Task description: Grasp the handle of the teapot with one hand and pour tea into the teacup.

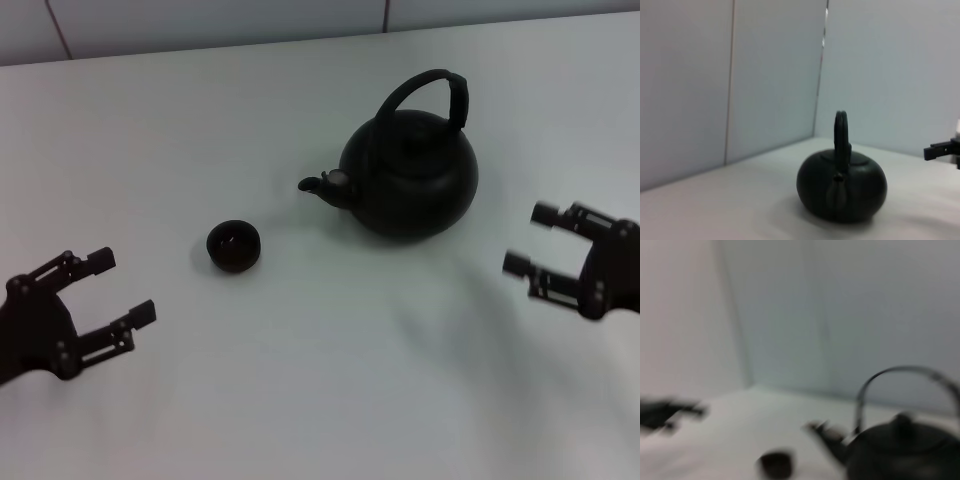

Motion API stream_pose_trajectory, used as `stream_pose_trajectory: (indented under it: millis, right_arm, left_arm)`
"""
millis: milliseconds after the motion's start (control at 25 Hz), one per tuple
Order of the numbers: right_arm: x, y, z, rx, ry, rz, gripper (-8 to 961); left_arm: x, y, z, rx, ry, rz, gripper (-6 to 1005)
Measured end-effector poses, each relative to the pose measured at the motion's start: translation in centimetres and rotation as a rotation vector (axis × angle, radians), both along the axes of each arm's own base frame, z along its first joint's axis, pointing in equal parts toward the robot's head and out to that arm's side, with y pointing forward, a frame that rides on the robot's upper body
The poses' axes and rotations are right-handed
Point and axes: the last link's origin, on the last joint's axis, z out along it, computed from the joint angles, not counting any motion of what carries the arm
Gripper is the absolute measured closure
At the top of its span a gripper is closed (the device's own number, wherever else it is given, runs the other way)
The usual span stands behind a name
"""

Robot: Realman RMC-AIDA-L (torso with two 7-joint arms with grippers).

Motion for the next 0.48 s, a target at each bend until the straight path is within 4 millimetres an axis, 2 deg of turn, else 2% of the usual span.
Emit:
stream_pose_trajectory:
  millis: [80,200,240,280,480]
  right_arm:
    - [-0.2,0.4,1.0,-0.09,-0.068,0.038,196]
    - [-0.9,1.2,2.1,-0.199,-0.154,0.072,196]
    - [-1.2,1.6,2.4,-0.226,-0.183,0.082,196]
    - [-1.4,2.0,2.6,-0.244,-0.212,0.092,196]
    - [-2.5,3.5,2.9,-0.302,-0.312,0.15,196]
  left_arm:
    - [0.2,1.1,1.2,-0.063,0.03,-0.001,186]
    - [0.4,1.8,1.9,-0.097,0.045,0.0,186]
    - [0.8,3.0,3.3,-0.167,0.096,-0.002,186]
    - [1.0,3.4,3.9,-0.192,0.123,-0.001,186]
    - [1.7,4.5,4.7,-0.277,0.204,-0.005,186]
